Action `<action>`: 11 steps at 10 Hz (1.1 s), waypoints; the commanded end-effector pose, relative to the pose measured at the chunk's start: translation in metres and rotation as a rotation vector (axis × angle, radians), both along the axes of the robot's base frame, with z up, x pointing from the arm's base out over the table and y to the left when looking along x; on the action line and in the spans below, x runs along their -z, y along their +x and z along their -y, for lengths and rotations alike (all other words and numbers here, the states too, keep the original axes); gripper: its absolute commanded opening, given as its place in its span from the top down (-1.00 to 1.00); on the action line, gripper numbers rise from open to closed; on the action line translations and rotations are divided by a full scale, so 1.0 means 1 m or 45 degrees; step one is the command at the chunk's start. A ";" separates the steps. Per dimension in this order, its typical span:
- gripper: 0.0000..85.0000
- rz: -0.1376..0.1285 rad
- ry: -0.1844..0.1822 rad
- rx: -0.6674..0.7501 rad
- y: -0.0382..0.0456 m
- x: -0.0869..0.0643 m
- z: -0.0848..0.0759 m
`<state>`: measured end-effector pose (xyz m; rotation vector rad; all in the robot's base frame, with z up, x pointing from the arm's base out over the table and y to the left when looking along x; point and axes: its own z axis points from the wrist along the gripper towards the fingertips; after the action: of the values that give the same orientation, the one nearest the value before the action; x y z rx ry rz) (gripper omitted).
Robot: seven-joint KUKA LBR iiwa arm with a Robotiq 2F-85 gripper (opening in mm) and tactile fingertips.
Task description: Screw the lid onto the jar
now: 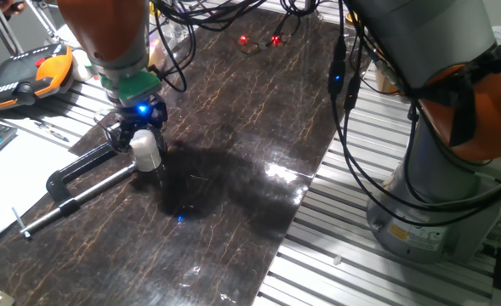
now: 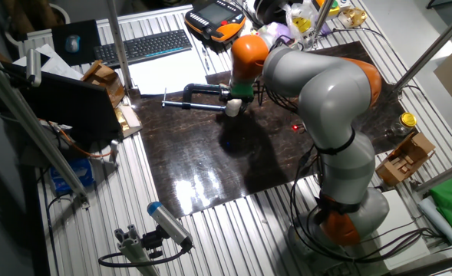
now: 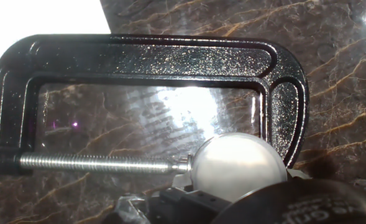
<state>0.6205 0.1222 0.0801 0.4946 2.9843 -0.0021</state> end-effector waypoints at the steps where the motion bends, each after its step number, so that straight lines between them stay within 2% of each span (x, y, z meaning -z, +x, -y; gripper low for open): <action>1: -0.71 0.001 0.000 0.005 -0.0005 0.001 0.000; 3: -0.62 0.008 0.010 0.042 -0.0006 0.001 0.000; 4: -0.69 0.014 0.014 0.073 -0.0006 0.001 0.000; 7: -0.64 0.018 0.004 0.135 -0.0009 0.000 0.000; 11: -0.62 0.002 -0.016 0.091 -0.0006 -0.001 0.000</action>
<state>0.6198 0.1220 0.0812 0.6013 2.9607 -0.0262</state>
